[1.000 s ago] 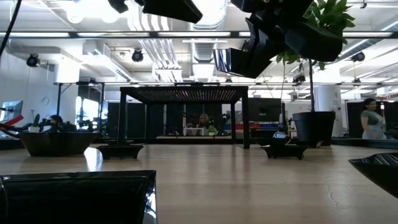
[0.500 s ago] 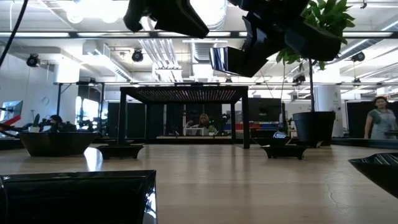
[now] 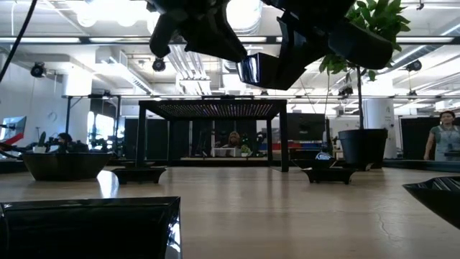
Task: Pick & Place Mini shaped plates
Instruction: Stack the black distorted square plate on top of the other black distorted square plate
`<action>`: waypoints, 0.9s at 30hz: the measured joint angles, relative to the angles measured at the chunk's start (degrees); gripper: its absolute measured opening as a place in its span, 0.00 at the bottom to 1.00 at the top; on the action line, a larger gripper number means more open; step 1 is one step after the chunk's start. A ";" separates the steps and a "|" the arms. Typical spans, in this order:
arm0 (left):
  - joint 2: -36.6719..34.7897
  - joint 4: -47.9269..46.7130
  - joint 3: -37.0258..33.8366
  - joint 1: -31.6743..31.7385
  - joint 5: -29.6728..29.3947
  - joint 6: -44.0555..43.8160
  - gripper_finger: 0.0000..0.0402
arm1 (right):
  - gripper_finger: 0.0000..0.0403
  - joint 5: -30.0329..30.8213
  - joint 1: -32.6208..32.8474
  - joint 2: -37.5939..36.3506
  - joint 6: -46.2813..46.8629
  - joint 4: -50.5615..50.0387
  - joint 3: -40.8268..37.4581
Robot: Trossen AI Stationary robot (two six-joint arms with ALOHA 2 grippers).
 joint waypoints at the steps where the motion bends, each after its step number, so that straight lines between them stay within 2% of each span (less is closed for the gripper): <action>1: 0.20 -0.08 0.00 0.04 0.00 0.26 0.17 | 0.02 -0.59 0.00 0.00 -0.18 0.02 0.00; 11: 1.38 -0.08 0.11 0.02 0.22 2.51 0.17 | 0.02 -5.77 -0.04 0.00 -2.26 0.54 0.00; 15: 1.38 -0.13 0.11 0.02 2.70 1.35 0.17 | 0.02 -8.12 -0.02 -0.04 -4.45 1.45 0.00; 27: 1.38 -2.20 0.11 -0.20 4.33 0.05 0.17 | 0.02 -8.45 -0.02 -0.07 -5.07 1.62 0.00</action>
